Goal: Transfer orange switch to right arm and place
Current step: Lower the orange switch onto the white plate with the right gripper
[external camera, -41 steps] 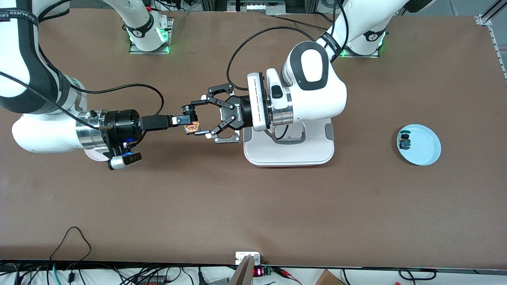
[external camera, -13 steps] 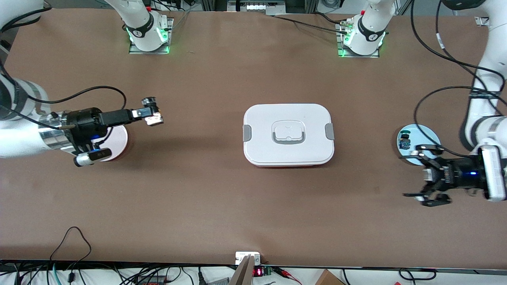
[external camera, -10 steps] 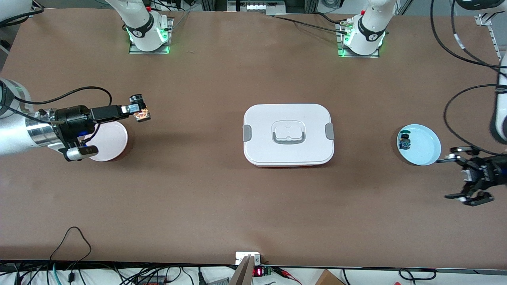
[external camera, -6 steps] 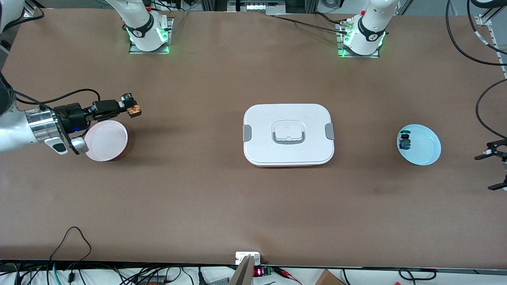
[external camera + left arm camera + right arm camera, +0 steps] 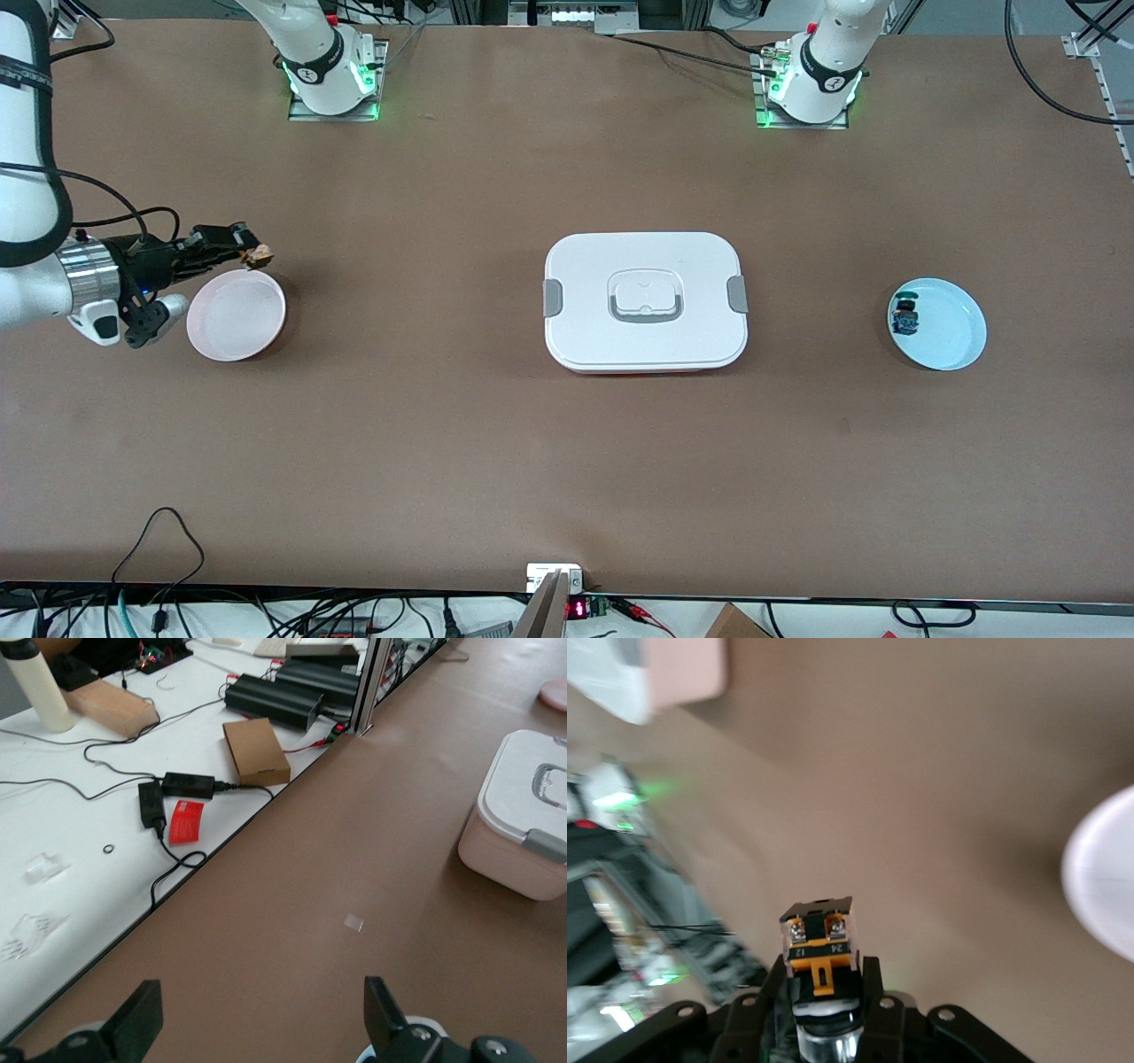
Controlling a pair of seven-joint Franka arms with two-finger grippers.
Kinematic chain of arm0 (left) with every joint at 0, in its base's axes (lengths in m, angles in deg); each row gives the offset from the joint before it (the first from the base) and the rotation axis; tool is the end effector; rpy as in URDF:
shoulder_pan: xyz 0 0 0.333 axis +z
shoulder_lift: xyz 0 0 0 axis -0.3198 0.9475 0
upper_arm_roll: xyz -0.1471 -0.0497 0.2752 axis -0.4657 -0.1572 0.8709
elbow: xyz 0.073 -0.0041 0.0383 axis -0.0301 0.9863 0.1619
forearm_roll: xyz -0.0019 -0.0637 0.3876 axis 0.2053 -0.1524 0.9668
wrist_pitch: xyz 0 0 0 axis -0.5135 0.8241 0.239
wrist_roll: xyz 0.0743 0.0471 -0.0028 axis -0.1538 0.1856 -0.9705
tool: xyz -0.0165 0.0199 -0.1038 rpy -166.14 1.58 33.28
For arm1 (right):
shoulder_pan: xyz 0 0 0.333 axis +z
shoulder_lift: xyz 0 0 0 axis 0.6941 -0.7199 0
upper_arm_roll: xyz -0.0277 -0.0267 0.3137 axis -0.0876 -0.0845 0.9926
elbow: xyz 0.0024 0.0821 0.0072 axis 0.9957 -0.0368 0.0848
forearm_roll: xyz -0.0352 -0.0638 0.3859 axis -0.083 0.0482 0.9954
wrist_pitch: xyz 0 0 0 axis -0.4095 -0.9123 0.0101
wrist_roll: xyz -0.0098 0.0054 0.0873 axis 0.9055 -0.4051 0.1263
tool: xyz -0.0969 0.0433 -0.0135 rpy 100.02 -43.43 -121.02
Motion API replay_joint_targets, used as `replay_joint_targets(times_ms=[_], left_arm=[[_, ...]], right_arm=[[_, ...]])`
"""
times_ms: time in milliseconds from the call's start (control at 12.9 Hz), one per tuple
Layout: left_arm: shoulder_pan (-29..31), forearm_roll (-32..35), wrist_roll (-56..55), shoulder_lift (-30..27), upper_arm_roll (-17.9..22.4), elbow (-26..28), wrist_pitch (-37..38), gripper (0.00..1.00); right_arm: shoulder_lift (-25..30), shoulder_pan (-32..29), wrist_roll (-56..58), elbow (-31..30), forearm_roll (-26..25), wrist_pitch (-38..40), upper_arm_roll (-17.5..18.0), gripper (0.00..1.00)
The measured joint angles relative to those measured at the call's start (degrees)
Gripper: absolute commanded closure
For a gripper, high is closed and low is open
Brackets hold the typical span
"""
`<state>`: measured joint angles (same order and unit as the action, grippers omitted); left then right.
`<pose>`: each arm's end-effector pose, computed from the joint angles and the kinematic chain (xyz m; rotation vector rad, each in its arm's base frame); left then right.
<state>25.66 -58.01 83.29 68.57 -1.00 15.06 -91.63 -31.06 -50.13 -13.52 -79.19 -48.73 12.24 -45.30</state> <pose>0.6527 0.3451 0.5183 2.3861 -1.1586 0.8484 0.6063 -0.0346 0.3963 -2.4961 -0.5439 0.5989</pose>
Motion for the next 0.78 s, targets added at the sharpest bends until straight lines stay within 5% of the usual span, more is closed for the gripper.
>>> replay_joint_targets(times_ms=[465, 775], left_arm=[[-14.78, 24.55, -35.07, -13.28, -0.21, -0.55, 0.83, 0.00], [-23.22, 32.57, -52.50, -15.31, -0.21, -0.34, 6.10, 0.00]], right_arm=[[0.91, 0.05, 20.98, -5.50, -19.68, -14.73, 0.41, 0.99], [1.21, 0.00, 35.59, -11.54, -23.81, -27.68, 0.41, 0.98]])
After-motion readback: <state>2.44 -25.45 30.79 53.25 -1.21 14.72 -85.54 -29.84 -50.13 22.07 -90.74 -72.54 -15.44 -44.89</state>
